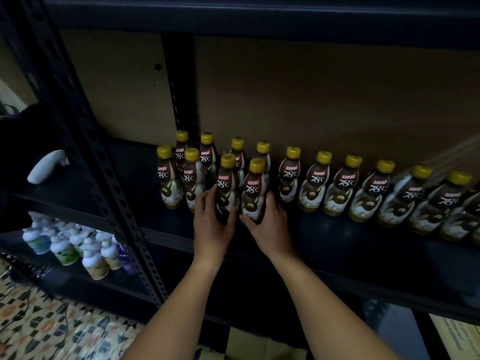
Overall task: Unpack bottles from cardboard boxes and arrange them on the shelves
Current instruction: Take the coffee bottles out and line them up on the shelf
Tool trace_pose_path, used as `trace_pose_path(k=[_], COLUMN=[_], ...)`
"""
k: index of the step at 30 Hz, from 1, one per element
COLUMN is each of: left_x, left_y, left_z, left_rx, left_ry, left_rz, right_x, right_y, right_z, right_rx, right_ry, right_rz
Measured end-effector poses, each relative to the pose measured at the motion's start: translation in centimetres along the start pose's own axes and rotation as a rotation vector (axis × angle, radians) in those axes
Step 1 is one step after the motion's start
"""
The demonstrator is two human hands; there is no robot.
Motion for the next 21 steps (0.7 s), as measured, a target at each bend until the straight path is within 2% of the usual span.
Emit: trace_pose_path(k=[21], left_x=[0.24], left_y=[-0.14], left_z=[0.30], left_rx=[-0.002], left_ry=[0.001], left_rz=[0.028], right_x=[0.03], right_y=[-0.08], right_z=[0.23], right_rx=[-0.003], right_ry=[0.024], right_rz=[0.025])
Point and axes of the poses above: each hand's wrist, its own x-axis away from the middle knuckle, its own y-axis out of the palm, z = x × y, the point moved 7 cm from there along -x, towards the middle knuckle, and after that the axes turned 7 degrees about y, right-handed, at the moved point
